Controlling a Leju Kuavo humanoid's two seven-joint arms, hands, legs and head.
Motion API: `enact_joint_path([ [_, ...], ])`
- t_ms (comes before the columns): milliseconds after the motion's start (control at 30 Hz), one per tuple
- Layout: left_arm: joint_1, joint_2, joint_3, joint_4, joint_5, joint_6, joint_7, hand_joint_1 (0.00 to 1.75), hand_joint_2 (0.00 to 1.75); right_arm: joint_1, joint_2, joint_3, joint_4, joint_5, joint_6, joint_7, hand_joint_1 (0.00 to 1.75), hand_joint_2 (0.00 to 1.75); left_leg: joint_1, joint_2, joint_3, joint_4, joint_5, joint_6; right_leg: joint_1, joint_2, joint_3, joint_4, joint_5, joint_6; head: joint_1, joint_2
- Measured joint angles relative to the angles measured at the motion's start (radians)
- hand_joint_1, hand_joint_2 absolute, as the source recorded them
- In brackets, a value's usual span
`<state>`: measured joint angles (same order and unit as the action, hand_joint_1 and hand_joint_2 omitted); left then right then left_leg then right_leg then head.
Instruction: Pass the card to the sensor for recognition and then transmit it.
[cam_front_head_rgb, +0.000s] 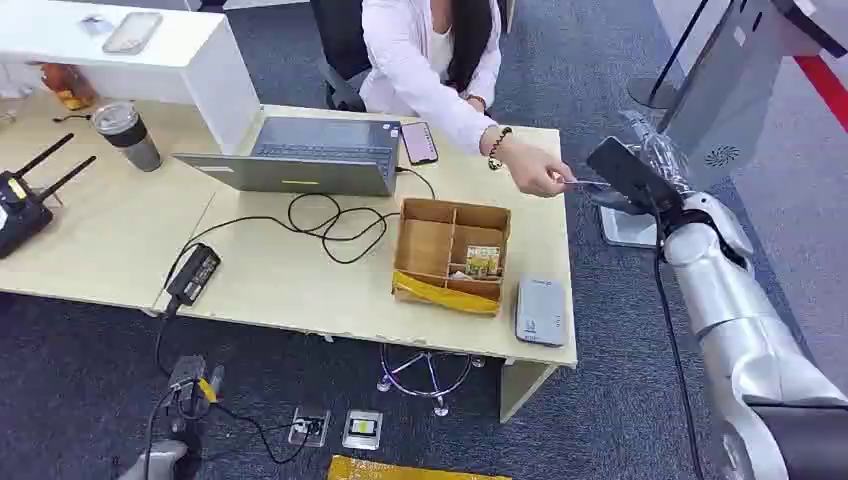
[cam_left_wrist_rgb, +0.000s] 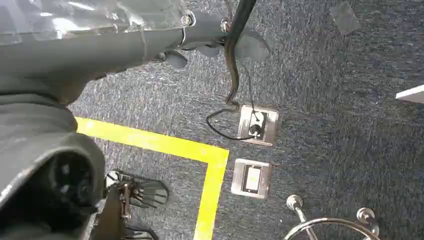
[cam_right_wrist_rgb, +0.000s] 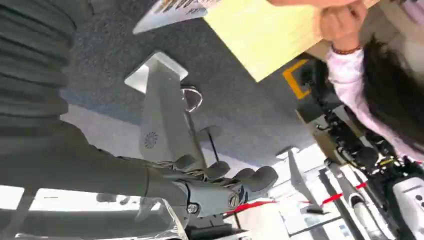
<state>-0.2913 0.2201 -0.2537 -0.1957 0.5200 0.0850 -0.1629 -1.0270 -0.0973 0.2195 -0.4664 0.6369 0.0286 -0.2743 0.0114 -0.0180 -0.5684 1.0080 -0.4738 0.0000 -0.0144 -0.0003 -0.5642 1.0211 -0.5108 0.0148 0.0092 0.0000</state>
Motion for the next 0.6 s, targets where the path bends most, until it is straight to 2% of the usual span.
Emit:
enact_joint_path([
  [100,0.0,0.003,0.0,0.0,-0.001,0.0,0.0,0.0,0.0,0.001,0.0,0.041,-0.025,-0.045,0.009,0.013,0.02,1.75,0.0,0.0,0.0,0.0,0.0,0.0,0.0,0.0,0.0,0.0,0.0,0.0,0.0,0.0],
  [133,0.0,0.003,0.0,0.0,-0.001,0.002,0.0,0.0,0.0,0.001,0.0,0.056,-0.034,-0.062,0.01,0.022,1.75,1.75,0.0,0.0,0.0,0.0,0.0,0.0,0.0,0.0,0.0,0.0,0.0,0.0,0.0,0.0],
  [600,0.014,0.008,0.002,0.0,0.021,0.016,-0.001,0.0,0.0,0.005,0.0,0.194,-0.09,-0.141,0.015,0.043,1.75,1.75,0.0,0.0,0.0,0.0,0.0,0.0,0.0,0.0,0.0,0.0,0.0,0.0,0.0,0.0],
])
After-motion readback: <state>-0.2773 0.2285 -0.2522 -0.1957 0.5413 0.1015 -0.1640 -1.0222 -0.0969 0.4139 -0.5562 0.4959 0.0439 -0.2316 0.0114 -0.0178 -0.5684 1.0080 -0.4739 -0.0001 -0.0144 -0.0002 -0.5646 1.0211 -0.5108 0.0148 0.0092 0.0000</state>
